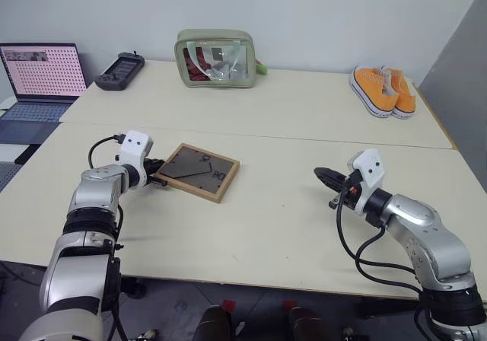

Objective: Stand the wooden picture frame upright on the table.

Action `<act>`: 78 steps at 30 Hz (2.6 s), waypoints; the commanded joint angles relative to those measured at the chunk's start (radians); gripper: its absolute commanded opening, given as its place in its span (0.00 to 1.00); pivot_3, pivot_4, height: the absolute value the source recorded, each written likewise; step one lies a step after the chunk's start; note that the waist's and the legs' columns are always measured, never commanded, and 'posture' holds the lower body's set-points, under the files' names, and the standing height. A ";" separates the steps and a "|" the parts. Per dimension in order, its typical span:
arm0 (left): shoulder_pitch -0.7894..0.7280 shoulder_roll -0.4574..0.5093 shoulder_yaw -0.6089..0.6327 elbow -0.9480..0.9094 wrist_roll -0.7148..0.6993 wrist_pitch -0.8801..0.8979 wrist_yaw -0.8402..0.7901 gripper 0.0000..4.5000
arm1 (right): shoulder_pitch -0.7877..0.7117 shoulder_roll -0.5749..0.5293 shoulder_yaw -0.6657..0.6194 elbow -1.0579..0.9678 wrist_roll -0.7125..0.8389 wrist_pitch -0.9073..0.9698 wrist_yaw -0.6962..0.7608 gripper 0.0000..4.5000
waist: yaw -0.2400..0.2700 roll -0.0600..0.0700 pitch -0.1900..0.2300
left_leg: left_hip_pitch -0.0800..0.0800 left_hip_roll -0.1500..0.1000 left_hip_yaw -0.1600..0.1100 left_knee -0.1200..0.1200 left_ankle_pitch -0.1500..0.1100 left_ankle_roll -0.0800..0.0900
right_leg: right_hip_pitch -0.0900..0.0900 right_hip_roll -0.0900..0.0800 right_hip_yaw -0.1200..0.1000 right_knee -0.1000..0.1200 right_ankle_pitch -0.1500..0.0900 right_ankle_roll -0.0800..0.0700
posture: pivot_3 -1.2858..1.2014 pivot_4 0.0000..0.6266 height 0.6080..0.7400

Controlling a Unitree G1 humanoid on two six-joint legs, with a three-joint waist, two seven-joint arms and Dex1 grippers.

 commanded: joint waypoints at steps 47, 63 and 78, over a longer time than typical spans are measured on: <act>0.238 -0.201 0.124 -1.150 -0.208 1.176 0.175 0.00 | -0.259 0.045 0.154 0.704 -0.314 -0.518 0.111 0.00 | -0.028 0.001 0.001 | 0.000 -0.001 -0.002 0.000 0.000 0.000 | 0.000 -0.001 0.000 0.002 -0.001 0.000 | 0.52 0.24 1.00; 0.197 -0.225 0.139 -1.069 -0.742 1.176 0.610 0.00 | -0.464 0.058 0.155 1.021 -0.372 -0.683 0.150 0.00 | -0.029 0.001 0.001 | 0.001 -0.001 -0.002 0.001 0.001 0.000 | 0.000 -0.002 0.000 0.004 -0.001 0.000 | 0.52 0.24 1.00; 0.060 -0.330 0.118 -0.837 -0.668 1.163 0.724 0.00 | -0.286 0.137 0.158 0.733 -0.329 -0.563 0.170 0.00 | -0.027 0.001 0.001 | 0.001 -0.002 -0.003 0.001 0.002 -0.002 | 0.000 -0.003 -0.002 0.005 -0.001 0.000 | 0.52 0.24 1.00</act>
